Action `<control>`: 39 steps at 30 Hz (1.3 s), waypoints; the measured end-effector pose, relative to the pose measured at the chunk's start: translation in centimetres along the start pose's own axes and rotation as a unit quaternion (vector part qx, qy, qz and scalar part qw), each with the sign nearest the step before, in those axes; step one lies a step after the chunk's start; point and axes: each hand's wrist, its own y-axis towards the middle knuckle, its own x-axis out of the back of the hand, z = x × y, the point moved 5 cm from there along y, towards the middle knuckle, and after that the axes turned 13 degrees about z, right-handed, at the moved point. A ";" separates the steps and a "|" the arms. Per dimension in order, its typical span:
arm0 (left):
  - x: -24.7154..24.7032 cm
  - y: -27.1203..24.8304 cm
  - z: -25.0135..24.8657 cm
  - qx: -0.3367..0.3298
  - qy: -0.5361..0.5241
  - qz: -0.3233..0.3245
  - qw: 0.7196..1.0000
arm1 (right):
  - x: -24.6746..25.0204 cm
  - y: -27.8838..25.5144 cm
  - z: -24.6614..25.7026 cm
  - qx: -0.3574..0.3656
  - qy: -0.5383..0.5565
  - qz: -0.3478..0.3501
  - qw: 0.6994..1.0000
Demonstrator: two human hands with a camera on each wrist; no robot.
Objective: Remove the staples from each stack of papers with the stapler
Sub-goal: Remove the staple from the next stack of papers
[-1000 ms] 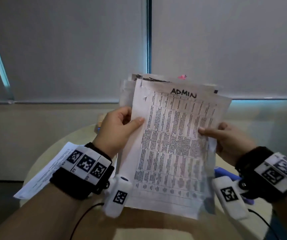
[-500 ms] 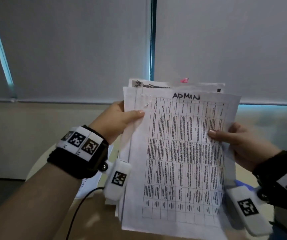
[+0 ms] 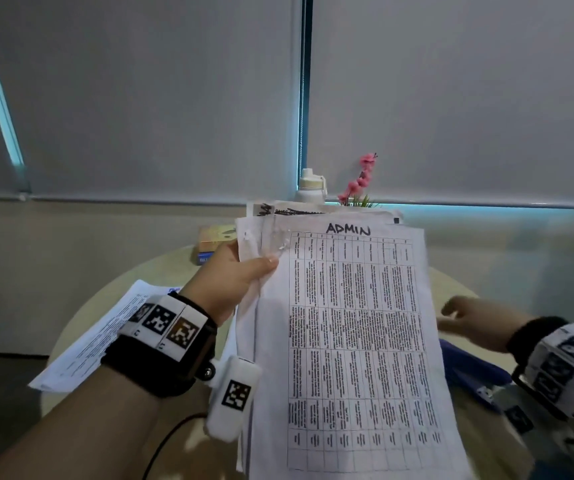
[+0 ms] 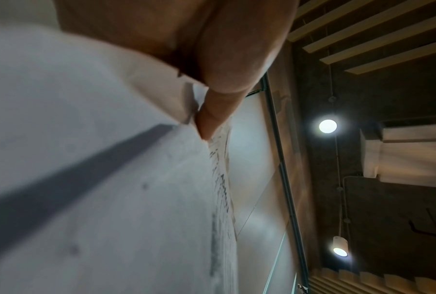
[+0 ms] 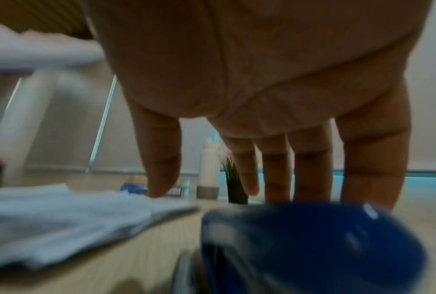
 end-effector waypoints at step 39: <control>-8.1 -0.2 -0.9 -0.022 -0.171 0.036 0.984 | -0.5 -12.3 12.3 0.252 0.014 -0.325 0.912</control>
